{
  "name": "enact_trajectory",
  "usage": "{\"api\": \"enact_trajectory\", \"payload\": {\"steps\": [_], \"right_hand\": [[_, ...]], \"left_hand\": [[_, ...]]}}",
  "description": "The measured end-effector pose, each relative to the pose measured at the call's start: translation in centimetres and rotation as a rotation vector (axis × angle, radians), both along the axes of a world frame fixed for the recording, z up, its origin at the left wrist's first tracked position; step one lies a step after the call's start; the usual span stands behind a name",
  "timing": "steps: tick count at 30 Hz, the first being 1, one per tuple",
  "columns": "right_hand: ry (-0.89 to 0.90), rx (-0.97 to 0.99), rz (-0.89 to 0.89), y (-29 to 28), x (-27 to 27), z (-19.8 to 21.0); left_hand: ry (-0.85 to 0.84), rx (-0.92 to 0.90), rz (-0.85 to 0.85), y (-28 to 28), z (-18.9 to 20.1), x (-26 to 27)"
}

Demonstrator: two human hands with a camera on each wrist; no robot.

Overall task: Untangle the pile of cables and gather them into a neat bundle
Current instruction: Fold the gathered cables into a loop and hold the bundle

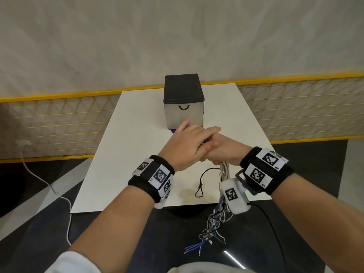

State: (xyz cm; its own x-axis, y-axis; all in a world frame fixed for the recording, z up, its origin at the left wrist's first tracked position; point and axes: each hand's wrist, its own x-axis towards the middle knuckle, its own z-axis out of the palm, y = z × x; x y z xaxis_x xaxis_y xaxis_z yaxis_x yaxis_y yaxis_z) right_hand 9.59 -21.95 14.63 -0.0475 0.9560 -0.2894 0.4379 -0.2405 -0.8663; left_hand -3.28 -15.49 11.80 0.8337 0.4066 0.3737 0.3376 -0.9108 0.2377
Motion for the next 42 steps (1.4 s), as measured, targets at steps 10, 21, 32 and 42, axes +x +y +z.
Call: {"api": "enact_trajectory", "payload": {"steps": [10,21,32,42], "right_hand": [[0.05,-0.029,0.027,-0.1,0.3,-0.2],[0.176,0.303,-0.003,-2.8,2.0,-3.1],[-0.214,0.399,0.218,-1.5,1.8,-0.1],[0.07,0.382,0.048,-3.5,4.0,-2.3]], "left_hand": [[-0.06,0.259,0.219,0.8,-0.9,0.7],[-0.403,-0.431,0.352,1.4,3.3,-2.7],[-0.06,-0.816,0.087,-0.9,2.8,-1.9],[-0.297,-0.744,0.116,-1.3,3.4,-1.9]]}}
